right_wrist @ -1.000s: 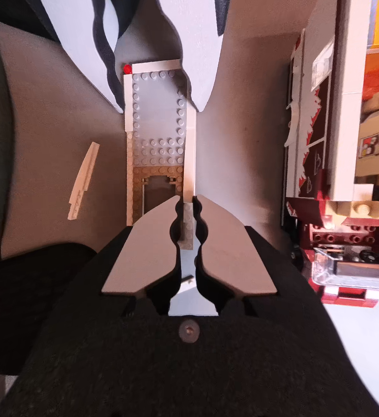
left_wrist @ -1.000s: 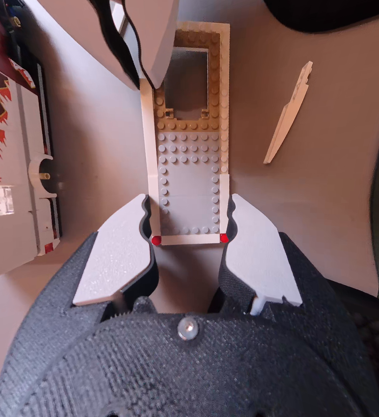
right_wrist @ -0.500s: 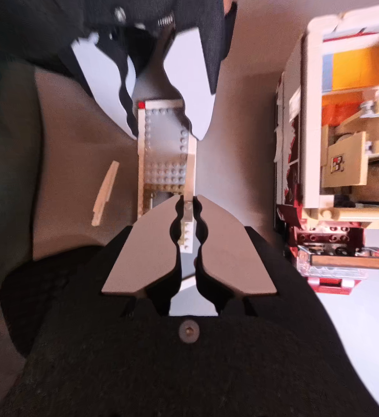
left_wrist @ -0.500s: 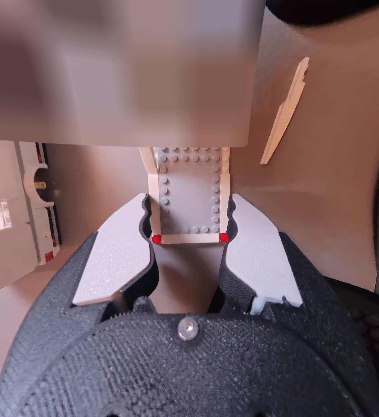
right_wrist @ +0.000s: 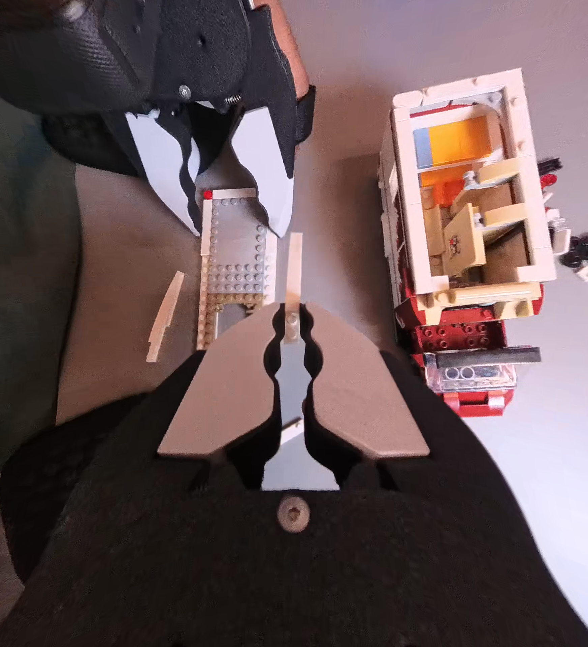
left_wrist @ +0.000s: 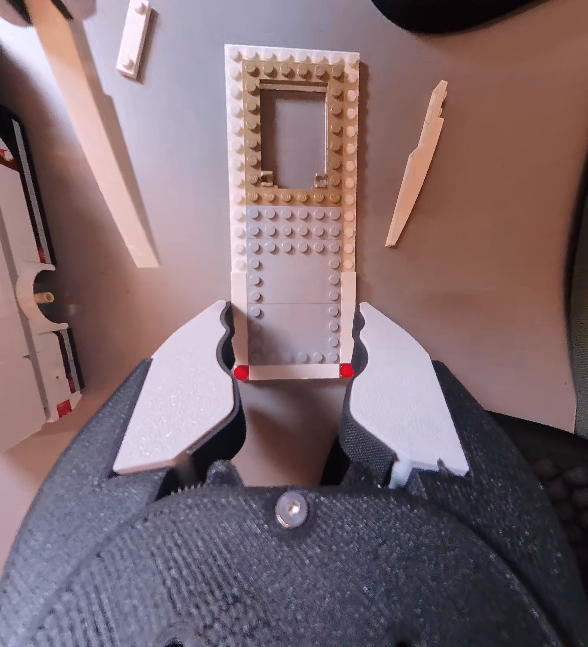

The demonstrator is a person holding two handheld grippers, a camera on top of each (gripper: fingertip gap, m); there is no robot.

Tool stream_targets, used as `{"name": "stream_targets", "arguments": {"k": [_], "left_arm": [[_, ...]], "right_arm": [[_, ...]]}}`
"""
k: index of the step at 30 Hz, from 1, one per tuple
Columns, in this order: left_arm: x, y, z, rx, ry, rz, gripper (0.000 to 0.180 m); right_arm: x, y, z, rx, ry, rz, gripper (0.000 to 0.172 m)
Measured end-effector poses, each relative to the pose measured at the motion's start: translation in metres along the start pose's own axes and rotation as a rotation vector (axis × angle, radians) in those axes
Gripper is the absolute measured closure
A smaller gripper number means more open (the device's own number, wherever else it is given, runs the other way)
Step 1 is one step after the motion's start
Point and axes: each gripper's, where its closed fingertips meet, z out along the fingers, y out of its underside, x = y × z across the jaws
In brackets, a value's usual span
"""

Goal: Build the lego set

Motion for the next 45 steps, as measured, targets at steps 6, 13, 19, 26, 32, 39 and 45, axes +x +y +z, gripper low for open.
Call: {"name": "stream_targets", "arguments": {"k": [6,13,19,26,32,39,45], "left_arm": [[0.003,0.002,-0.002,0.033,0.023,-0.012,0.114],[-0.010,-0.023,-0.033,0.285,0.036,-0.100,0.119],[-0.039,-0.030,-0.021,0.282,-0.085,-0.089,0.131],[-0.057,-0.046,0.007,0.222,-0.117,0.001,0.159],[-0.059,-0.044,0.002,0.277,-0.036,-0.127,0.172],[-0.063,-0.051,0.002,0.320,0.025,-0.219,0.172],[-0.066,-0.047,0.010,0.231,-0.039,-0.154,0.172]], "right_arm": [[0.007,0.023,0.020,0.008,0.044,0.025,0.165],[0.008,0.039,0.029,-0.006,0.076,0.034,0.165],[0.009,0.041,0.033,0.009,0.089,0.010,0.165],[0.006,0.023,0.034,0.085,0.068,-0.018,0.165],[0.026,0.053,-0.005,0.076,0.195,0.055,0.153],[0.022,0.089,0.012,-0.061,0.217,0.084,0.164],[0.019,0.069,0.029,-0.071,0.154,-0.011,0.165]]}}
